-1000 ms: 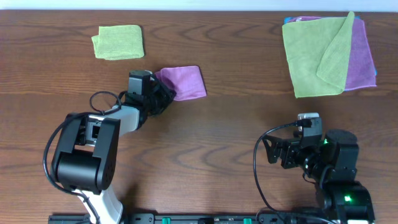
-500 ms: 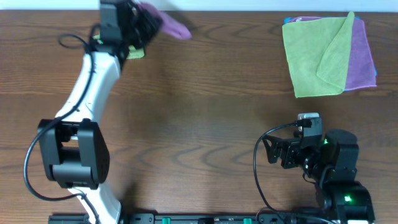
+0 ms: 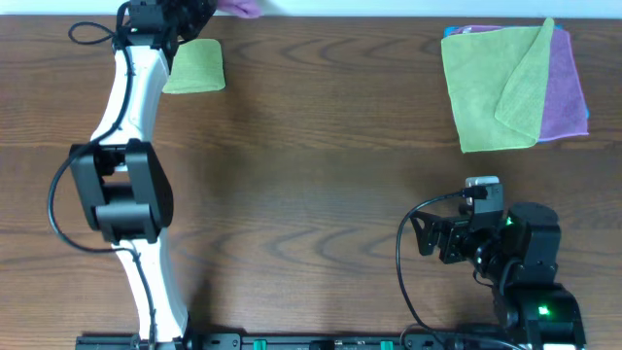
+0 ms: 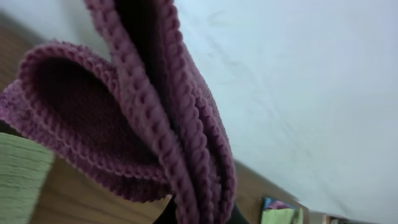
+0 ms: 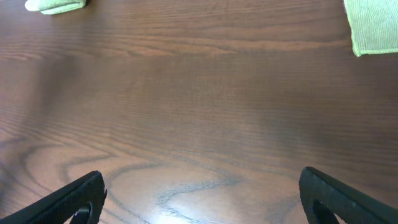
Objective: Fold the cloth
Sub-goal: 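Lift the folded pink cloth with the left gripper and carry it over the green cloth, then lower the pink cloth onto the green cloth with the left gripper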
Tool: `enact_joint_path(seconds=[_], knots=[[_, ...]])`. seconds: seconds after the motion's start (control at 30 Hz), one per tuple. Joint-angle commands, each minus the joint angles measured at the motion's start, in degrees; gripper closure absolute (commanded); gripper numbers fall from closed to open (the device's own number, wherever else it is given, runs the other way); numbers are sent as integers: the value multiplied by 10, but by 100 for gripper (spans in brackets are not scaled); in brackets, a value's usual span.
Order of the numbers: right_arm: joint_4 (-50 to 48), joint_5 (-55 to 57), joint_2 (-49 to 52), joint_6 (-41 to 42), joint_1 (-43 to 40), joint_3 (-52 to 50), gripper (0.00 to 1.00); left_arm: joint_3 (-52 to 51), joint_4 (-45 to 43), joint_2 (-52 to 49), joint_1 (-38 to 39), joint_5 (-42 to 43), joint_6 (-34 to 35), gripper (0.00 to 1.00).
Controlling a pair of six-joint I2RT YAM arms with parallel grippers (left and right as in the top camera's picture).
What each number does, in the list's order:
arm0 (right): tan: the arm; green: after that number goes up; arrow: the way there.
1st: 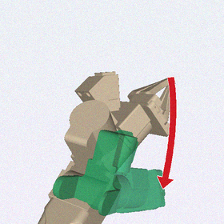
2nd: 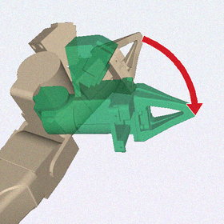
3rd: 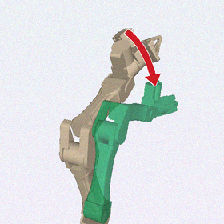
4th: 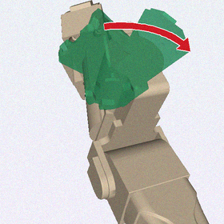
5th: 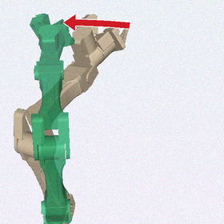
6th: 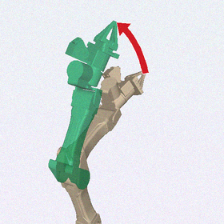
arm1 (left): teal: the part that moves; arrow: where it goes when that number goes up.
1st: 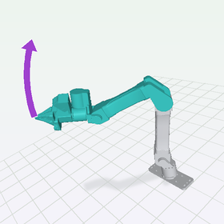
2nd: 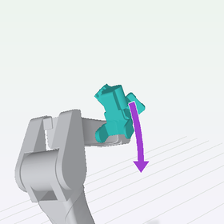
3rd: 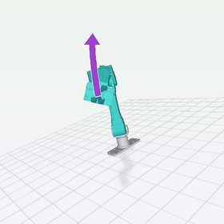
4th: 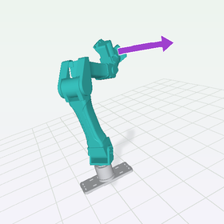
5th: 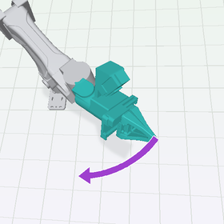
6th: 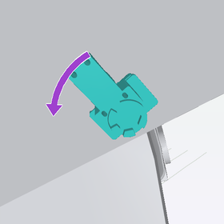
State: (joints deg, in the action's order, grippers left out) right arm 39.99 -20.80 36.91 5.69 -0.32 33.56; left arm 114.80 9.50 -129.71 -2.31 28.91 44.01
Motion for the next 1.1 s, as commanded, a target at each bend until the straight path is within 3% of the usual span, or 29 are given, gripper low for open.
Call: enact_joint_path(seconds=[0.0, 0.53, 1.07], knots=[[1, 2, -2, 7, -5, -4, 1, 24, 7, -19, -15, 19, -16, 95], [1, 2, -2, 7, -5, -4, 1, 24, 139, -32, -41, 24, -143, 94], [1, 2, -2, 7, -5, -4, 1, 24, 181, -32, -45, -44, -259, 94]])
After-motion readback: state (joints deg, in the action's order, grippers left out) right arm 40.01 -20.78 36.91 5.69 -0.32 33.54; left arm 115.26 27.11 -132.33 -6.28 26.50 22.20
